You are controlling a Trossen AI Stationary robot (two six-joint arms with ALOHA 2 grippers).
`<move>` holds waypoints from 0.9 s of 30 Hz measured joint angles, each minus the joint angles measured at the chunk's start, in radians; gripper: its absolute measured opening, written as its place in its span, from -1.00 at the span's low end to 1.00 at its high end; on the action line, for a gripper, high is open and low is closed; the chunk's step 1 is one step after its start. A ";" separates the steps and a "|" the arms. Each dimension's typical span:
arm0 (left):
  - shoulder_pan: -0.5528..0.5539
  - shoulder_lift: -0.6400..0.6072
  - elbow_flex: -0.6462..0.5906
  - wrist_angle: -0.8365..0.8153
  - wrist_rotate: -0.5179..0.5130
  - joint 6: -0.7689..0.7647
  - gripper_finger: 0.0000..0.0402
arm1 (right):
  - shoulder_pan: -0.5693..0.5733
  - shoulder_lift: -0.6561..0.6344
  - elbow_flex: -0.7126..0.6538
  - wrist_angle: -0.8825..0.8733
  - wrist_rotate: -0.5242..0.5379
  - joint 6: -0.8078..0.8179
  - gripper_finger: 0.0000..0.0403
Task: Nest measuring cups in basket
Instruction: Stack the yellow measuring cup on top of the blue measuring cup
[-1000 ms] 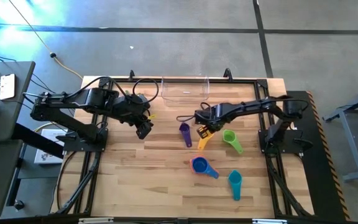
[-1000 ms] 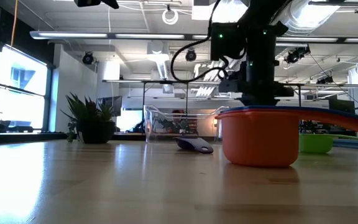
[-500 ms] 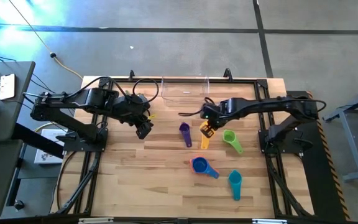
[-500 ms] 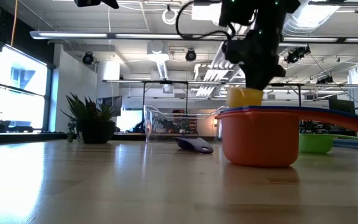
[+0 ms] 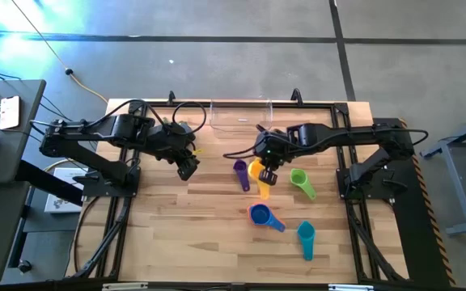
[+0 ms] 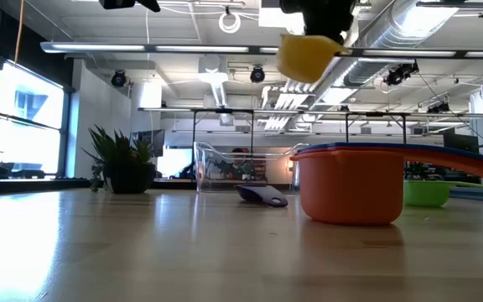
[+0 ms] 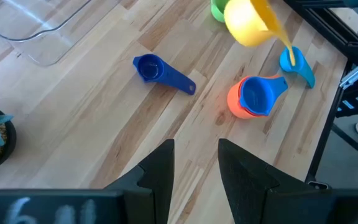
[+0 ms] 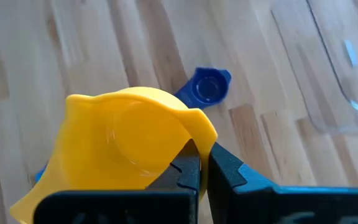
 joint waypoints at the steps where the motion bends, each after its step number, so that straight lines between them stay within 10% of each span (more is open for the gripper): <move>1: 0.000 0.000 0.000 0.000 0.000 -0.001 -0.44 | 0.006 0.000 0.003 0.000 -0.006 -0.028 -1.00; 27: 0.001 0.006 0.000 0.001 -0.071 -0.210 -0.44 | 0.178 0.136 -0.033 0.119 -0.280 -0.443 -1.00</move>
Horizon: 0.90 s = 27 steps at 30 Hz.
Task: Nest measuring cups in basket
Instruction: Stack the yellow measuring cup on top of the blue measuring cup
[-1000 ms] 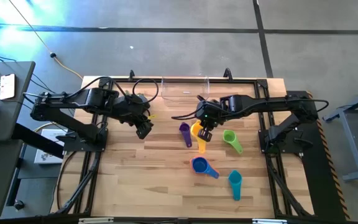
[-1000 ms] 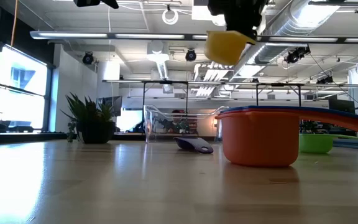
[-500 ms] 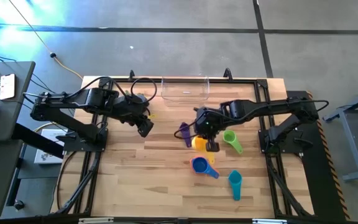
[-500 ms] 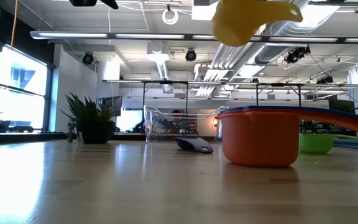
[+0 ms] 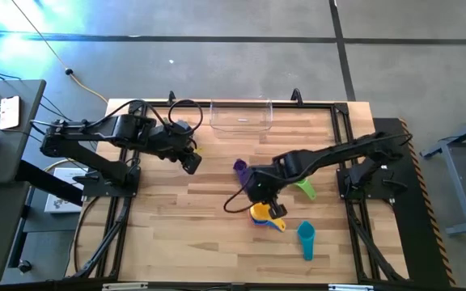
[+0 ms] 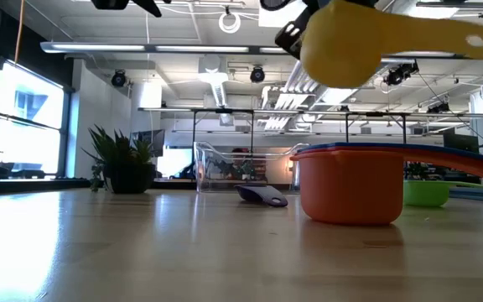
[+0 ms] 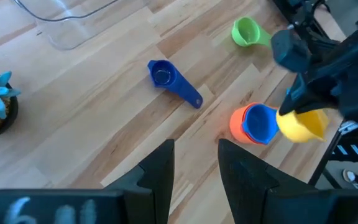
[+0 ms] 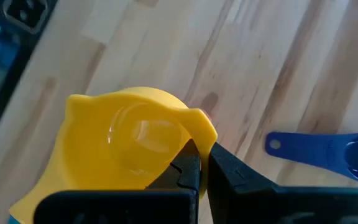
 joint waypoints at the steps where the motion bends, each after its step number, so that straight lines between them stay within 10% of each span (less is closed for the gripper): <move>1: 0.000 0.000 0.000 0.000 0.000 0.000 -0.44 | 0.004 0.013 0.000 0.002 -0.001 -0.012 -1.00; 27: 0.000 0.101 -0.001 0.000 0.004 0.009 -0.44 | 0.003 0.165 0.000 -0.023 0.034 -0.081 -0.93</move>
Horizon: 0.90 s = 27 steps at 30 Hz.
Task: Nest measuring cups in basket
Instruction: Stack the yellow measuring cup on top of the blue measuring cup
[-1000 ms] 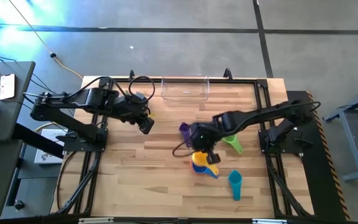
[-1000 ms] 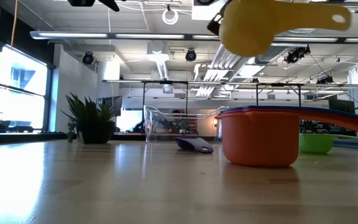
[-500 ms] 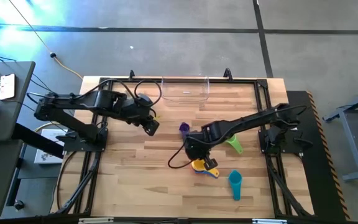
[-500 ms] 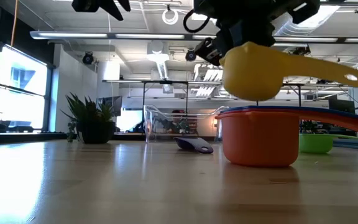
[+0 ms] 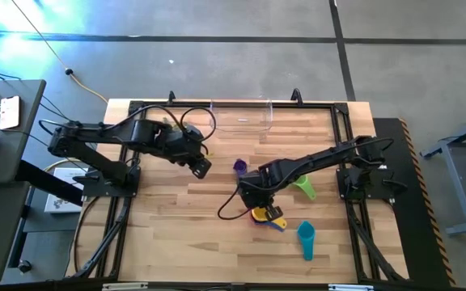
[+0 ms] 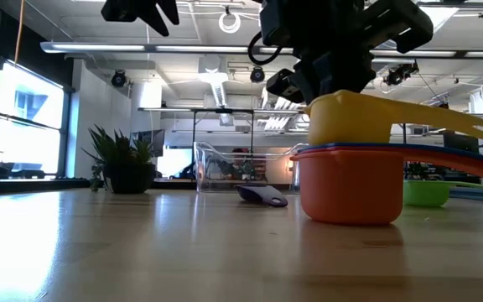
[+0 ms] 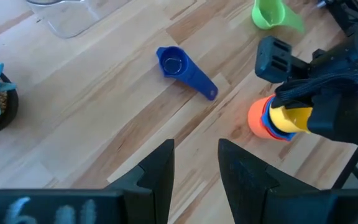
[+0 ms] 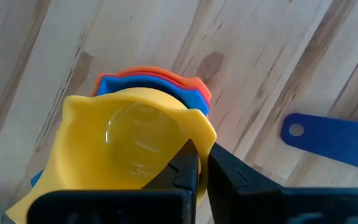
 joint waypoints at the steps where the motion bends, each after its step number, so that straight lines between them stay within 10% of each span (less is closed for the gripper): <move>1: 0.000 0.000 0.001 0.001 0.000 0.000 -0.44 | 0.000 0.000 0.000 0.000 0.000 0.000 -0.92; 27: -0.001 0.002 0.000 0.000 0.001 0.029 -0.44 | -0.021 -0.001 0.000 -0.168 0.034 0.206 -0.71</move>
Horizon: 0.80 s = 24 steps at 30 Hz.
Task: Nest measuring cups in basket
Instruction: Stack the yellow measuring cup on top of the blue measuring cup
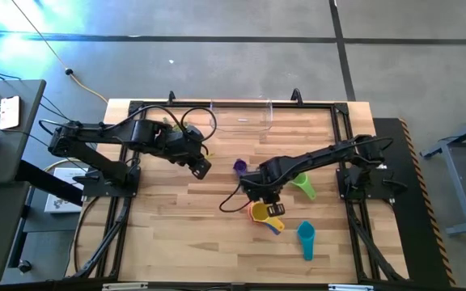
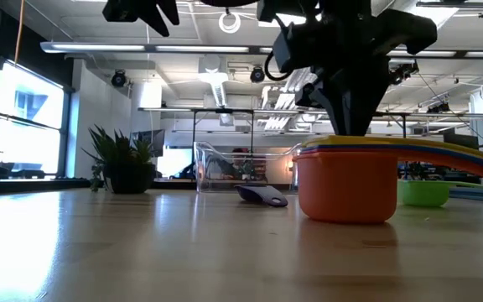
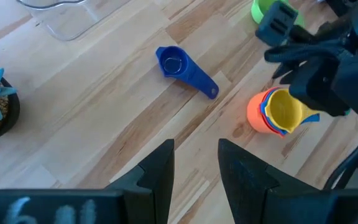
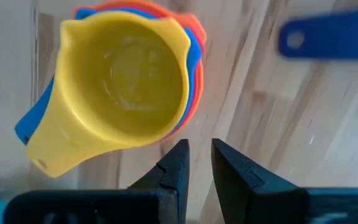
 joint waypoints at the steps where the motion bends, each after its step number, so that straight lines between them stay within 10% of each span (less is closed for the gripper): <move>1: 0.000 0.000 0.000 0.000 0.000 0.000 -0.44 | 0.001 -0.002 0.000 -0.009 0.001 0.019 -0.71; 24: 0.001 0.000 0.000 0.000 0.162 0.324 -0.44 | 0.146 -0.013 0.000 -0.087 0.061 0.798 -0.71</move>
